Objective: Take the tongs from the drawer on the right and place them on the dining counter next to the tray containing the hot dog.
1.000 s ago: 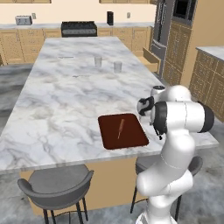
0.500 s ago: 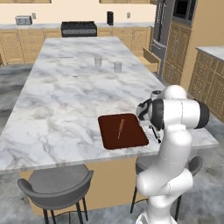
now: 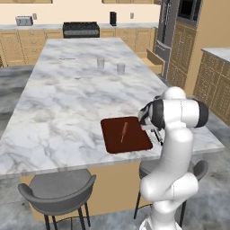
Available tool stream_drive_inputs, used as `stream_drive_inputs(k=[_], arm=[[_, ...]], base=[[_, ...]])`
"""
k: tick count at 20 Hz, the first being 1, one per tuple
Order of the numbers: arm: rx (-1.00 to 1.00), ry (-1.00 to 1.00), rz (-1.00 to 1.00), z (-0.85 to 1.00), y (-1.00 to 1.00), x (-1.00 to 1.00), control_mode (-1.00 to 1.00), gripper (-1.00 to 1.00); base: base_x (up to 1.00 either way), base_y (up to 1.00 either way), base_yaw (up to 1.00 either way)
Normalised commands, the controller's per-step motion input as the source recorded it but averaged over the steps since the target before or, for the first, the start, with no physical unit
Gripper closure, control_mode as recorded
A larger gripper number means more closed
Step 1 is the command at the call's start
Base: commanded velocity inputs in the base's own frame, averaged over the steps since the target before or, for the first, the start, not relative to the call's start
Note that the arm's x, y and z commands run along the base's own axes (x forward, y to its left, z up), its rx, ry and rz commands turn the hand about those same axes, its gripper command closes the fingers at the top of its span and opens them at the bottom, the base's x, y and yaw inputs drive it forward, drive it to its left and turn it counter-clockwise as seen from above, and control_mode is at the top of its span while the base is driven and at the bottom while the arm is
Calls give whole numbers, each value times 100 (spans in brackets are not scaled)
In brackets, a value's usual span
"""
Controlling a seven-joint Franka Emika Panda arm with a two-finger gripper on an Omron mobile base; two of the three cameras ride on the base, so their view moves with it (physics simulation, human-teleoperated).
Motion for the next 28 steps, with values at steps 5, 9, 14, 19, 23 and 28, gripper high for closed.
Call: stream_drive_inputs(k=[5,9,14,19,23,28], arm=[[0,-11,0,-22,0,29,-100,100],[1,-6,0,-21,0,33,-100,100],[1,8,0,-3,0,23,-100,-100],[0,3,0,11,0,0,-100,-100],[0,-1,0,48,0,-11,-100,-100],[0,-7,0,64,0,-51,-100,-100]], base=[[0,0,0],[0,0,0],[0,0,0],[0,0,0],[0,0,0],[0,0,0]])
